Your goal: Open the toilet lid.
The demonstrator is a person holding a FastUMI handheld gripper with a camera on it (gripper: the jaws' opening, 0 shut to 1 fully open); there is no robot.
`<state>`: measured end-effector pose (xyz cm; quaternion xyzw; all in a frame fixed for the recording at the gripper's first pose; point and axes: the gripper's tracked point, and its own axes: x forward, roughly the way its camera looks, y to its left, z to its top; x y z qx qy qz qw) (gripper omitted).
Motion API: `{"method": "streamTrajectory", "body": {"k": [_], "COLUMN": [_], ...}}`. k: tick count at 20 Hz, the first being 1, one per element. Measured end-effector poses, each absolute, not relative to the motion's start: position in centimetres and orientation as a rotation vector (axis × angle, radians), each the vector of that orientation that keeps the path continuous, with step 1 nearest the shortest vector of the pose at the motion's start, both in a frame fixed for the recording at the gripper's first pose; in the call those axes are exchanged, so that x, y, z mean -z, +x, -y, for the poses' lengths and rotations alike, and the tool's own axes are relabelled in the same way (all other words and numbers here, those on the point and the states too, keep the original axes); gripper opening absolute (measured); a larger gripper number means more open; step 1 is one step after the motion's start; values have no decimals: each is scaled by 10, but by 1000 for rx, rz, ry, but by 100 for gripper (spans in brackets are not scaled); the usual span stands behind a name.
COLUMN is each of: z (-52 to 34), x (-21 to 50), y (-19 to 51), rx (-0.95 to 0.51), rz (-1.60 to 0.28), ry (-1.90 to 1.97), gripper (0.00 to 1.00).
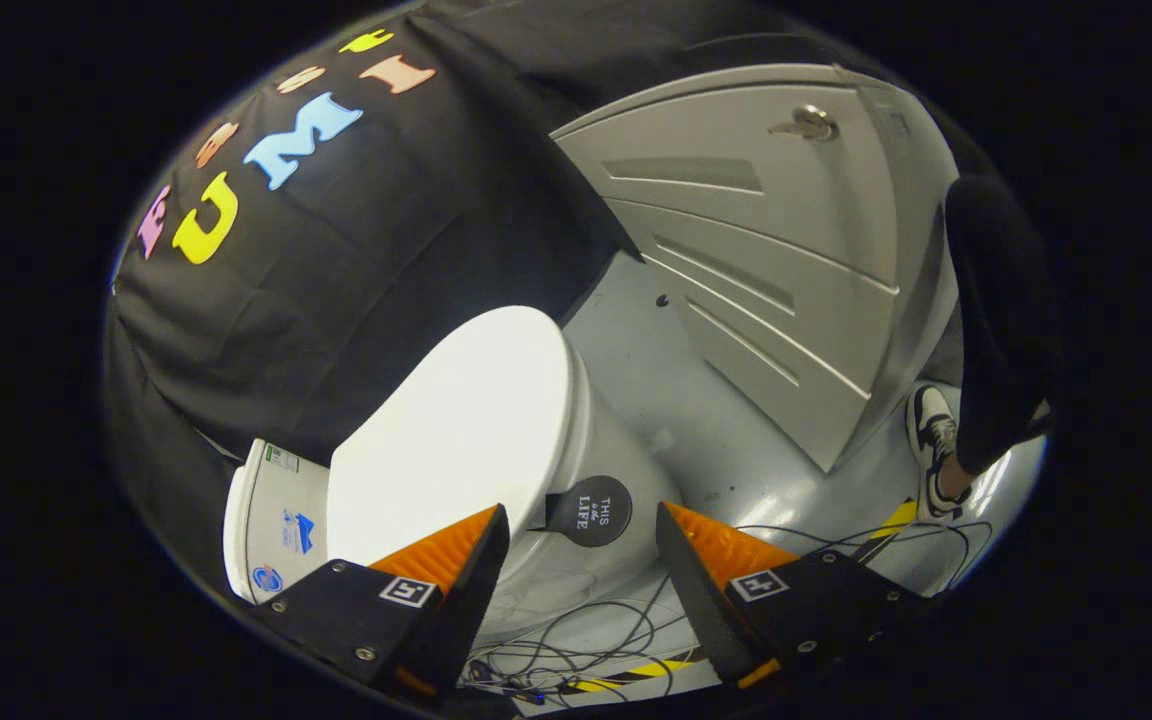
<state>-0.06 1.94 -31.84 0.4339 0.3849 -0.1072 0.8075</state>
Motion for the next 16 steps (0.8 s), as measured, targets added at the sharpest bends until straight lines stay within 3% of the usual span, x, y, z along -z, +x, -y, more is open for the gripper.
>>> {"method": "streamTrajectory", "body": {"k": [5, 8, 13, 16], "z": [-12, -12, -12, -11], "x": [343, 350, 354, 353], "y": [5, 12, 14, 19], "rx": [269, 239, 225, 187], "rz": [-786, -740, -714, -677], "ry": [1137, 1237, 1316, 1305], "gripper": [79, 62, 43, 23]}}
